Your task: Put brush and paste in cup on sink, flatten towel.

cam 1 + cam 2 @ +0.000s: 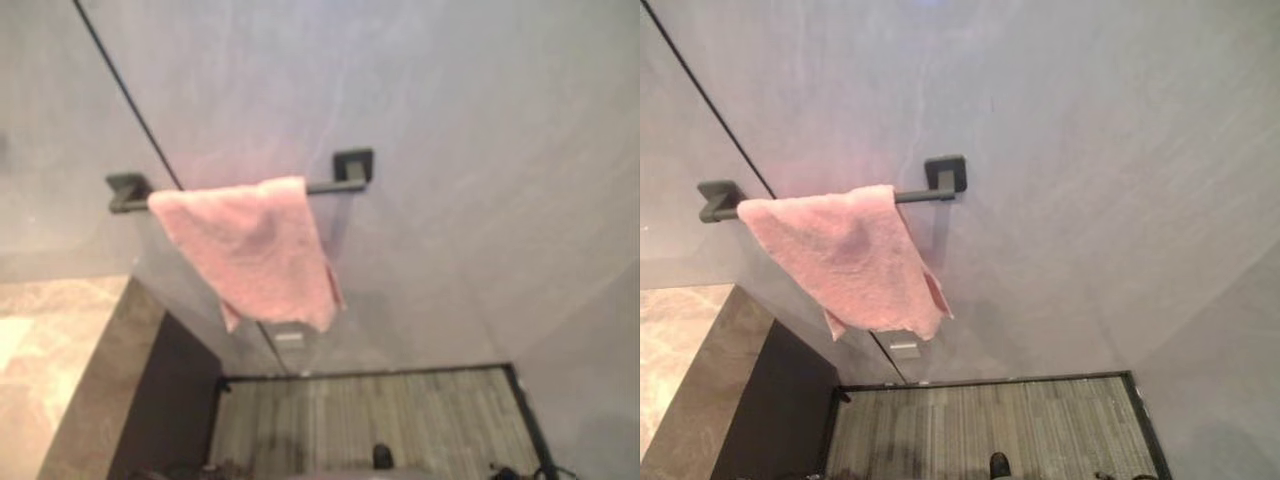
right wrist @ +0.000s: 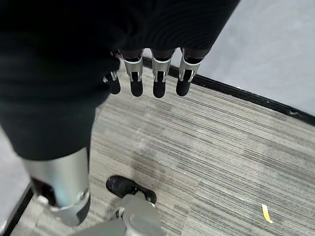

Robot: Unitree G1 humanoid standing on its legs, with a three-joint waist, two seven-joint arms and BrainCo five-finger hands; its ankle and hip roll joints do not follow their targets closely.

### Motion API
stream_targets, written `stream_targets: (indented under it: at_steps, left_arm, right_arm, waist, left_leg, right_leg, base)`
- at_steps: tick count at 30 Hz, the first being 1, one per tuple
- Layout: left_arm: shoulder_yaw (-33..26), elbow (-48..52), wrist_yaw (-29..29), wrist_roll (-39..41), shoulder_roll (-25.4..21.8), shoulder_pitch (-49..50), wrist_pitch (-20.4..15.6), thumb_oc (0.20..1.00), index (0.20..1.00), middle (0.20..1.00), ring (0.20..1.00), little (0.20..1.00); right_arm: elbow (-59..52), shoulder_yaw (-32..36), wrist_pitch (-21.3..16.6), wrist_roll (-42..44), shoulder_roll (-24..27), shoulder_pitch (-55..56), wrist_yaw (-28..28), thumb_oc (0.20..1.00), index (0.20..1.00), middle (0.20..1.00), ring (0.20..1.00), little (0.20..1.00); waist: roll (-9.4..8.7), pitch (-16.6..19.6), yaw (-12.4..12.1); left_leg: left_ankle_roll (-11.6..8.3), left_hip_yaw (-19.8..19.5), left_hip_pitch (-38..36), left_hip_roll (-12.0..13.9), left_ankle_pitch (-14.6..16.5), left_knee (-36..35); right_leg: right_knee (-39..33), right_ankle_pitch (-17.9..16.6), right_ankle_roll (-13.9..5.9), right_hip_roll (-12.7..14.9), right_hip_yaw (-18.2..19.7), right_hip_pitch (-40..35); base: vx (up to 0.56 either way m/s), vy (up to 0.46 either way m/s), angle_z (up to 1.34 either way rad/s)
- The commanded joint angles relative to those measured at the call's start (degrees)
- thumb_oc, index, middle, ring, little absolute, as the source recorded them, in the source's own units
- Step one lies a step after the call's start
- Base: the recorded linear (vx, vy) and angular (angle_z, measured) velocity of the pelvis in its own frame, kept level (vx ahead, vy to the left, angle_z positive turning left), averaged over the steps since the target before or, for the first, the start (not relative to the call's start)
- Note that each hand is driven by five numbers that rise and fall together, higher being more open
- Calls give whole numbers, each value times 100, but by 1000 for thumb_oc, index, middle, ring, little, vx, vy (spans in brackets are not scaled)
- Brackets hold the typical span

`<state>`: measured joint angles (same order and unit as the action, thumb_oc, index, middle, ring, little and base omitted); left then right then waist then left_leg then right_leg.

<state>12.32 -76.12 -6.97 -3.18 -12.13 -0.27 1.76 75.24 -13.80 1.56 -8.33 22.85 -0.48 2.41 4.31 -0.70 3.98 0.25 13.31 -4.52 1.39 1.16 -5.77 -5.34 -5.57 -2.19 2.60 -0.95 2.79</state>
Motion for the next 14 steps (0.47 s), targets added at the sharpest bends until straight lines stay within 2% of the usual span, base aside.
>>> stream_targets:
  at_steps: [1,14]
  left_arm:
    - [-108,-239,78,101,-61,-264,-28,1000,1000,1000,1000,1000]
    - [-92,-221,249,184,-37,-338,-25,1000,1000,1000,1000,1000]
  right_arm:
    - [375,-86,-27,345,13,-384,-53,1000,1000,1000,1000,1000]
    - [416,-122,-88,483,-50,-413,-252,1000,1000,1000,1000,1000]
  waist:
    - [-182,-135,85]
    - [-190,-126,84]
  left_leg:
    - [-17,-48,66,-26,259,77]
    - [-27,-79,88,-25,256,77]
  right_leg:
    - [34,834,-24,62,-247,-532]
    - [34,826,-14,64,-269,-520]
  base:
    - [-7,7,4]
    - [0,0,0]
